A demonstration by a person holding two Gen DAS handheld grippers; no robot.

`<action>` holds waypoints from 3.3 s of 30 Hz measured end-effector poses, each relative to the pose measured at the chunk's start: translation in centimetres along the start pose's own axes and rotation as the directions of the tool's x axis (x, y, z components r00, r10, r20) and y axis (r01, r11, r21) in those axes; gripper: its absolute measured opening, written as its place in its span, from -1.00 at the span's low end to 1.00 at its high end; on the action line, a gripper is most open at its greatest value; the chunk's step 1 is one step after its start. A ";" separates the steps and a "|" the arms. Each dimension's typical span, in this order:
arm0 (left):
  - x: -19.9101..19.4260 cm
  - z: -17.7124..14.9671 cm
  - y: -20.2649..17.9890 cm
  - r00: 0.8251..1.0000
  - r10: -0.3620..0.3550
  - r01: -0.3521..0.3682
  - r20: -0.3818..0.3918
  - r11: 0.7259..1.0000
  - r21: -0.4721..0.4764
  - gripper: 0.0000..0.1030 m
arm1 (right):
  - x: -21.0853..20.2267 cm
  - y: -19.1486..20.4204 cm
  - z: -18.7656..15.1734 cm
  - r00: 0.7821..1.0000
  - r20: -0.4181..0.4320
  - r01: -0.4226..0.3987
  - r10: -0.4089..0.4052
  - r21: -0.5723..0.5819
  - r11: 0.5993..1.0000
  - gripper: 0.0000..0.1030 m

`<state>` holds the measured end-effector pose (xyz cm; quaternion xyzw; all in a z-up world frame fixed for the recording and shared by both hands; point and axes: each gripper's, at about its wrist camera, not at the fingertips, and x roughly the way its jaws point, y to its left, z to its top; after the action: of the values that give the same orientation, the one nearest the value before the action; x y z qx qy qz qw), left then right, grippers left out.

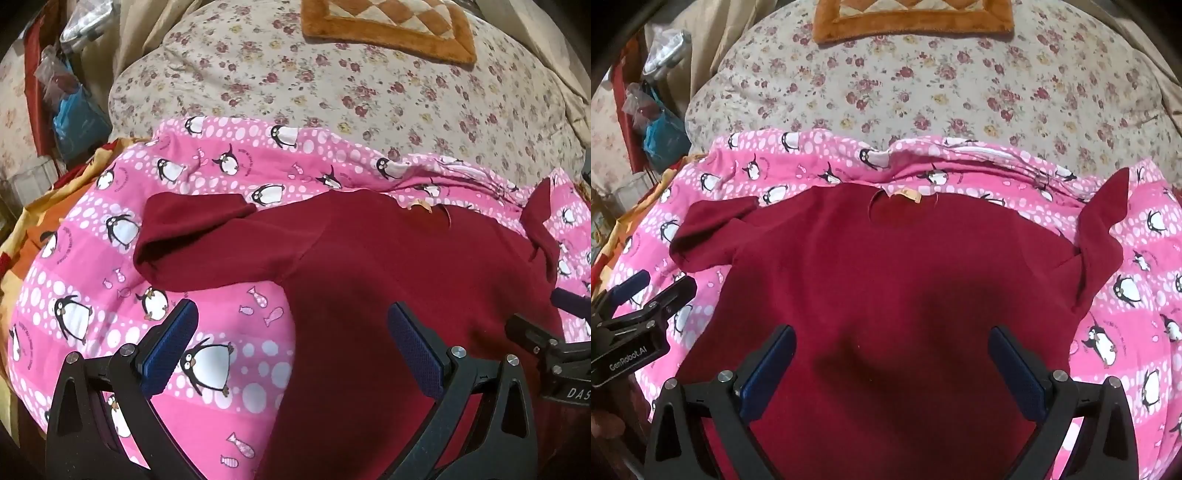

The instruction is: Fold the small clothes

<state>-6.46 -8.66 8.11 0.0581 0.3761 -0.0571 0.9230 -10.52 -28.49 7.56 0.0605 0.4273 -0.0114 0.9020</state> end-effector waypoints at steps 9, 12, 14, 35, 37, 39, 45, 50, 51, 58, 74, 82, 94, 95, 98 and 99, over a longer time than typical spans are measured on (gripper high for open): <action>1.0 0.1 -0.7 1.000 -0.008 0.008 -0.010 1.000 0.004 0.99 | 1.2 -0.1 -0.2 1.000 -0.025 0.005 -0.005 0.011 1.000 1.00; 1.1 0.2 -0.5 1.000 -0.014 0.013 -0.006 1.000 -0.004 0.99 | 1.4 0.1 0.3 1.000 -0.021 0.009 -0.009 0.011 1.000 1.00; 1.3 0.4 -0.5 1.000 -0.017 0.017 -0.007 1.000 -0.010 0.99 | 1.5 0.0 0.6 1.000 -0.018 0.001 -0.001 0.020 1.000 1.00; 3.1 0.9 -0.3 0.999 -0.005 0.004 -0.037 1.000 -0.030 0.99 | 3.6 0.1 1.3 0.999 -0.038 0.007 -0.006 0.022 1.000 1.00; 3.3 1.0 -0.2 0.999 -0.001 0.000 -0.038 1.000 -0.029 0.99 | 3.8 0.1 1.4 0.999 -0.044 0.013 -0.012 0.019 1.000 1.00; 3.4 1.0 -0.1 0.999 0.001 -0.002 -0.039 0.999 -0.032 0.99 | 4.0 0.3 1.5 0.999 -0.049 0.018 -0.017 0.015 1.000 1.00; 3.9 1.1 0.5 0.999 0.008 -0.010 -0.048 0.999 -0.049 0.99 | 4.4 0.8 1.9 0.999 -0.049 0.022 -0.022 0.003 1.000 1.00; 4.0 1.0 0.8 0.999 0.014 -0.017 -0.051 0.999 -0.049 0.99 | 4.8 1.3 2.0 0.998 -0.056 0.019 -0.020 -0.006 1.000 1.00; 4.1 1.0 0.8 0.999 0.018 -0.020 -0.052 0.999 -0.048 0.99 | 4.9 1.4 2.0 0.998 -0.059 0.020 -0.020 -0.007 1.000 1.00; 4.7 0.8 2.0 0.997 0.029 -0.034 -0.069 0.997 -0.071 0.99 | 5.3 2.4 2.6 0.998 -0.058 -0.005 0.002 -0.038 0.999 1.00; 6.4 0.7 9.0 0.992 0.073 -0.097 -0.107 0.966 -0.239 0.99 | 6.2 8.1 7.5 0.965 -0.060 -0.261 0.254 -0.162 0.952 1.00; 8.3 0.3 12.9 0.978 0.133 -0.182 -0.162 0.923 -0.340 0.99 | 11.2 13.3 12.0 0.818 -0.129 -0.571 0.561 -0.054 0.819 0.50; 10.9 -0.6 14.4 0.963 0.114 -0.199 -0.243 0.909 -0.365 0.99 | 22.5 18.0 14.9 0.666 -0.217 -0.667 0.714 0.255 0.700 0.25; 11.0 -0.6 14.4 0.963 0.113 -0.199 -0.244 0.910 -0.363 0.99 | 23.2 18.2 14.9 0.662 -0.234 -0.663 0.712 0.259 0.702 0.25; 11.0 -0.4 14.3 0.963 0.113 -0.198 -0.243 0.911 -0.363 0.99 | 25.6 19.3 14.7 0.671 -0.268 -0.634 0.692 0.276 0.722 0.14; 11.0 -0.4 14.4 0.964 0.112 -0.197 -0.242 0.910 -0.364 0.99 | 25.9 19.7 14.8 0.682 -0.260 -0.630 0.684 0.265 0.730 0.00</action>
<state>3.22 4.91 1.05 -0.0886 0.4720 0.0982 0.8716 18.73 -9.89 -1.25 0.2804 0.5236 0.2914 0.7499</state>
